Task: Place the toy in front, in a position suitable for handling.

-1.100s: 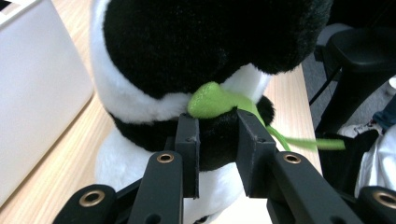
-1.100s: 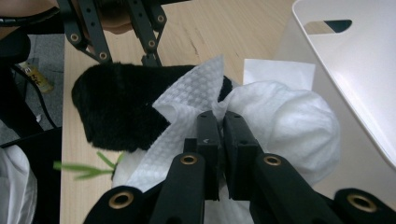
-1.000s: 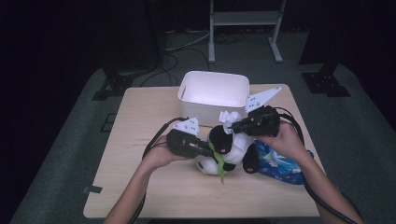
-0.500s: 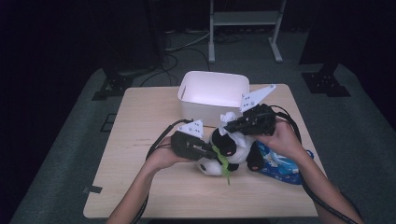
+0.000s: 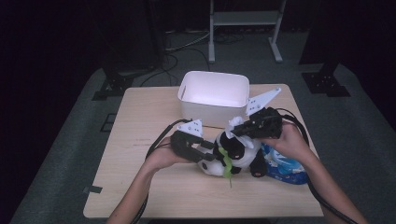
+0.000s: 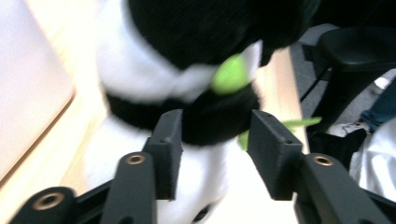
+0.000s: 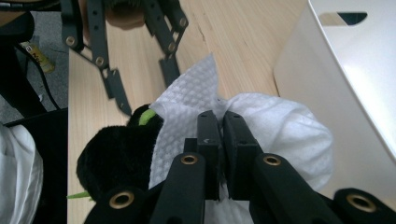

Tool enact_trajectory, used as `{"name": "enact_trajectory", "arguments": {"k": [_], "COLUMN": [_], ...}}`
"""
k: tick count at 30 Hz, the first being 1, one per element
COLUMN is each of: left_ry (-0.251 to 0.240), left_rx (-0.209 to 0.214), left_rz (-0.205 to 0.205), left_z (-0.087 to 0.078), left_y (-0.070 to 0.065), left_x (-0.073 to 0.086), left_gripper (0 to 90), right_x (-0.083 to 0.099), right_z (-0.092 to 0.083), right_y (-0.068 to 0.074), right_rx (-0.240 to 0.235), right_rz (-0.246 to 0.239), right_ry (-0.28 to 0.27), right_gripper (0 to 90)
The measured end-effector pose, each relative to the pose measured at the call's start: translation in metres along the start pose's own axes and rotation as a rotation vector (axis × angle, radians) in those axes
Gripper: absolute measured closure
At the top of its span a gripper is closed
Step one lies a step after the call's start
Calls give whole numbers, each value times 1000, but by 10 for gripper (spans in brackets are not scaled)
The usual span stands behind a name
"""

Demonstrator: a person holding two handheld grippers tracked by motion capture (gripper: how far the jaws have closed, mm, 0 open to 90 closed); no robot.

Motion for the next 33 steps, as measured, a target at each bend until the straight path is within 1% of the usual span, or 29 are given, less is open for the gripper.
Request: {"name": "enact_trajectory", "arguments": {"k": [1, 2, 3, 4, 6, 8, 10, 11, 13, 14, 15, 16, 17, 18, 19, 20, 22, 24, 26, 28, 29, 31, 33], "left_ry": [-9, -6, -8, -5, 0, 6, 22, 19, 20, 14, 14, 7, 8, 2, 0, 12, 15, 15, 21, 28, 29, 28, 38], "left_rx": [-1, -10, -20, -19, -37, -44, -53, -56, -55, -50, -42, -33, -27, -14, -3, 12, 31, 34, 28, 21, 20, 10, -2], "left_rz": [-13, -13, -24, -28, -38, -71, -65, -80, -104, -105, -106, -118, -120, -123, -132, -138, -136, -135, -112, -109, -109, -111, -109], "left_z": [0, 0, 0, 0, 1, 4, 6, 8, 12, 13, 14, 17, 19, 21, 24, 26, 31, 33, 33, 31, 29, 26, 22], "left_y": [1, 3, 6, 8, 14, 20, 25, 27, 32, 34, 35, 36, 38, 38, 38, 39, 39, 40, 38, 38, 38, 37, 35], "left_x": [1, 3, 4, 6, 10, 17, 24, 27, 33, 34, 36, 37, 39, 39, 40, 41, 42, 41, 40, 40, 40, 39, 40], "left_gripper": [505, 483, 467, 449, 411, 342, 293, 272, 216, 206, 192, 175, 166, 164, 143, 123, 122, 129, 224, 346, 388, 440, 465], "right_x": [3, 5, 7, 9, 12, 14, 17, 17, 19, 20, 20, 20, 21, 21, 21, 22, 22, 24, 25, 26, 26, 25, 23], "right_z": [-2, -3, -4, -4, -5, -6, -6, -6, -6, -6, -6, -6, -6, -5, -5, -4, -4, -3, -2, -3, -3, -3, -3], "right_y": [-1, -1, -1, -1, -1, -1, 0, 0, 1, 1, 1, 1, 1, 1, 1, 1, 1, 1, 0, 0, 0, 0, 0], "right_rx": [-1, -1, -3, -7, -12, -21, -27, -32, -43, -47, -48, -48, -50, -52, -53, -55, -60, -59, -58, -63, -62, -57, -55], "right_rz": [0, 7, 9, 14, 18, 20, 24, 27, 25, 24, 25, 26, 32, 34, 31, 31, 35, 37, 46, 49, 50, 46, 42], "right_ry": [0, 0, -1, -2, -3, -6, -2, -3, -2, 1, 2, 2, 4, 4, 5, 4, 5, 8, 10, 1, -4, -12, -19], "right_gripper": [853, 853, 853, 853, 852, 853, 853, 853, 853, 853, 853, 854, 853, 853, 853, 853, 854, 853, 854, 854, 854, 854, 854]}}
Point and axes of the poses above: each handheld gripper's, and its own axes: z roughly forward along the jaws, x roughly out of its underside, y roughly to its left, the point moved 8 cm from there along z, roughly forward along the jaws, and after that the axes turned 4 degrees about x, right-handed, at the moved point
